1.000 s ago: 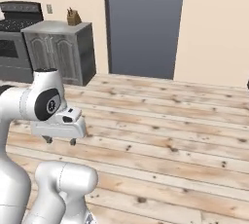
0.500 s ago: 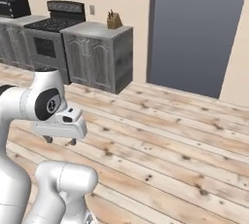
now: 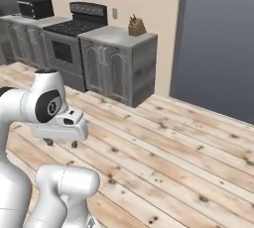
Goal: Retrieve the butter from the fridge and place it on a plate on the dining table. Then retrieve the butter knife by the fridge and place it near the plate.
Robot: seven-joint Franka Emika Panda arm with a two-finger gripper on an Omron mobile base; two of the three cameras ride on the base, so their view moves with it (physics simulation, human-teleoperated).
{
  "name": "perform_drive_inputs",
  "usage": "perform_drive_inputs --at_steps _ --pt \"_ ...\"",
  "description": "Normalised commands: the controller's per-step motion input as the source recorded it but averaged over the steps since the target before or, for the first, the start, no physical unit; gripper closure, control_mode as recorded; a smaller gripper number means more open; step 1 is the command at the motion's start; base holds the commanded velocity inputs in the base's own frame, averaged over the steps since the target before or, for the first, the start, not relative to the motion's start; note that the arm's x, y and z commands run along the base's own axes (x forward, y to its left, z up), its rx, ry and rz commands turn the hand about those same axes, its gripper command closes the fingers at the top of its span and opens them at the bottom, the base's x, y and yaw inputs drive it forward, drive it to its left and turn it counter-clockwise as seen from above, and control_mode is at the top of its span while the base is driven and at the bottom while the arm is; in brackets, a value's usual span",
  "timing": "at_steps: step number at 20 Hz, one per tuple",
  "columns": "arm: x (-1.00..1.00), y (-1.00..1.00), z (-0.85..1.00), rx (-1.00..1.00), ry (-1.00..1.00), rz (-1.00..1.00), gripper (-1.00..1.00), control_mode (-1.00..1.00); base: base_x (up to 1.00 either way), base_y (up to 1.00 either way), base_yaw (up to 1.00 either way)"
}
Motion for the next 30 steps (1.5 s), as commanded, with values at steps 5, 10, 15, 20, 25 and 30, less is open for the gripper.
perform_drive_inputs --at_steps 5,10,15,20,25,30 --pt "0.0 0.0 0.0 0.0 0.0 0.0 -1.0 1.0 0.79 -0.11 0.28" --pt "0.0 0.0 0.0 0.0 0.0 0.0 -1.0 1.0 0.46 0.01 0.21" --pt "0.0 0.0 0.0 0.0 0.0 0.0 -1.0 1.0 0.37 0.2 0.14" --pt "0.0 0.0 0.0 0.0 0.0 0.0 -1.0 1.0 0.81 0.27 0.3" --pt "0.0 0.0 0.0 0.0 0.0 0.0 -1.0 1.0 1.0 0.14 0.23" --pt "0.0 0.0 0.0 0.0 0.0 0.0 -1.0 1.0 0.99 0.07 0.22"
